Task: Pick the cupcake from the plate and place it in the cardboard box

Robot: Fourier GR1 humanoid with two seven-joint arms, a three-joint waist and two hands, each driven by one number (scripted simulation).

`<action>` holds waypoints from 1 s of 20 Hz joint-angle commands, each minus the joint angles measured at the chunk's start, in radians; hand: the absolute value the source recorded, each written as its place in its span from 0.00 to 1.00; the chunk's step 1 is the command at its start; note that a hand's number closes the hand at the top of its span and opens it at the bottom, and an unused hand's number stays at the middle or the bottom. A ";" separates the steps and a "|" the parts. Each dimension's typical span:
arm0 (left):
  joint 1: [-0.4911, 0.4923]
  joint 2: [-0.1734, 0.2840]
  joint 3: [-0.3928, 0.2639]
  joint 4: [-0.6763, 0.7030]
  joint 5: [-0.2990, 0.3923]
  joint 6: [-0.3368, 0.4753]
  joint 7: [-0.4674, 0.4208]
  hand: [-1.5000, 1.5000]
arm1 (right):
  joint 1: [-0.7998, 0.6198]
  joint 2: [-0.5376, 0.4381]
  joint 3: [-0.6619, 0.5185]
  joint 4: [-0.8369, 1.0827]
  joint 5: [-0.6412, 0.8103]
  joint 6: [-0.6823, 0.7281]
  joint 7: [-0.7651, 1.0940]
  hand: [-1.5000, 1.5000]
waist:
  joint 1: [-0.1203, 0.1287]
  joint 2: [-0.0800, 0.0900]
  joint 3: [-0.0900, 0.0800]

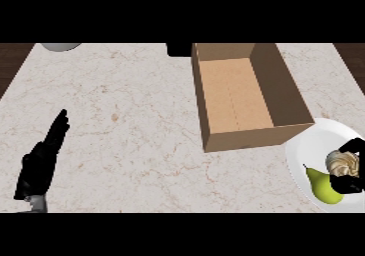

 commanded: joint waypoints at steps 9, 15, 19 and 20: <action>-0.007 -0.007 0.000 0.018 -0.001 -0.019 -0.006 0.50 | -0.001 0.078 0.022 -0.476 -0.041 -0.003 0.032 1.00 | 0.006 0.007 0.013; -0.038 -0.012 -0.003 0.009 -0.028 0.001 0.037 0.50 | -0.137 0.099 0.015 -0.552 -0.136 0.026 0.006 1.00 | 0.013 0.010 0.014; 0.006 -0.023 -0.015 -0.037 -0.017 -0.017 0.034 0.50 | -0.354 0.146 0.050 -0.437 -0.112 0.054 0.072 1.00 | 0.027 0.011 0.014; -0.023 -0.029 -0.010 -0.009 -0.026 -0.008 0.032 0.50 | -0.308 0.152 0.052 -0.475 -0.113 0.053 0.039 1.00 | 0.017 0.010 0.014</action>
